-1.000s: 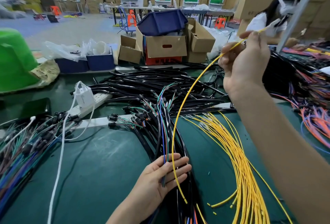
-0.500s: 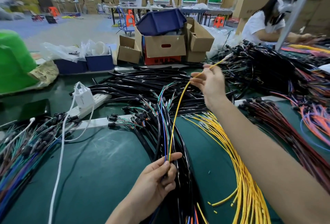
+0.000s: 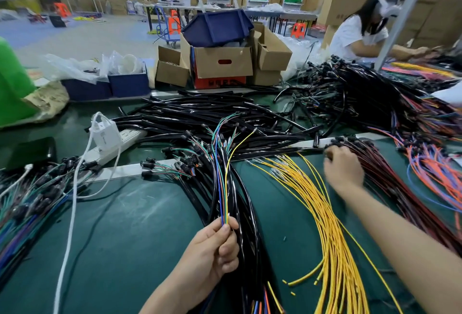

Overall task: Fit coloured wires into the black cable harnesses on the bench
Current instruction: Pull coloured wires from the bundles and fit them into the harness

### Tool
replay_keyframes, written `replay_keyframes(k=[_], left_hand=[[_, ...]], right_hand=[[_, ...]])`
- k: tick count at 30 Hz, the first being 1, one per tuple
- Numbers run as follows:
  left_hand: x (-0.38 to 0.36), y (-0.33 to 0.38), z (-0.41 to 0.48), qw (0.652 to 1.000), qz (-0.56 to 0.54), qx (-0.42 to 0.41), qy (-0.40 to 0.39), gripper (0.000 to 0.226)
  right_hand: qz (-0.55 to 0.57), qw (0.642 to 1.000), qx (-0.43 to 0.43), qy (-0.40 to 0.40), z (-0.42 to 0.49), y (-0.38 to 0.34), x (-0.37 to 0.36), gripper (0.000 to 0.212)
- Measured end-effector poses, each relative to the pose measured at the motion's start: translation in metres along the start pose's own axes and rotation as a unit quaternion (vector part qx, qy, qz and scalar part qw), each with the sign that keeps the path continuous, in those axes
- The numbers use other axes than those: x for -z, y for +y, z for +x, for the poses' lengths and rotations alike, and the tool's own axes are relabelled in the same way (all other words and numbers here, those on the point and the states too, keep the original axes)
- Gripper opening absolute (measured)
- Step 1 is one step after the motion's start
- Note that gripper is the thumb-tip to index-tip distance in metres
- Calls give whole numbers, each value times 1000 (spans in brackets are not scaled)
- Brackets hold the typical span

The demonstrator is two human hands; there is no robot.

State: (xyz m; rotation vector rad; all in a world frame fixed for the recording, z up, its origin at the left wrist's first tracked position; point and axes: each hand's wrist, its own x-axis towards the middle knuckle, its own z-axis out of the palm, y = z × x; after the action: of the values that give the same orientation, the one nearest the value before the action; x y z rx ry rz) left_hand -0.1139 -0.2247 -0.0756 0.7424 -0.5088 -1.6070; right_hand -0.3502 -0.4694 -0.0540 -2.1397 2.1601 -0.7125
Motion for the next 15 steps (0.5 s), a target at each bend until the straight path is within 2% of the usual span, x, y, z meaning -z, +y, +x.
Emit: replay_keyframes(k=[3,11,13,15], left_hand=[[0,0,0,1000,-1,5,-1,12],[-1,0,-1,1000,5,2,5,15],[-3,0,-1,1000,23,-3,13,17],[-4,0,-1,999,37,-9,19,18]], right_hand=[[-91,995,-35,-33,5,43,6,21],[-88,991,-55,-85,19,57,15,17],[-101,992,-39,-69,24,43,25,19],[-99,995,-8,-19,30,18,43,17]])
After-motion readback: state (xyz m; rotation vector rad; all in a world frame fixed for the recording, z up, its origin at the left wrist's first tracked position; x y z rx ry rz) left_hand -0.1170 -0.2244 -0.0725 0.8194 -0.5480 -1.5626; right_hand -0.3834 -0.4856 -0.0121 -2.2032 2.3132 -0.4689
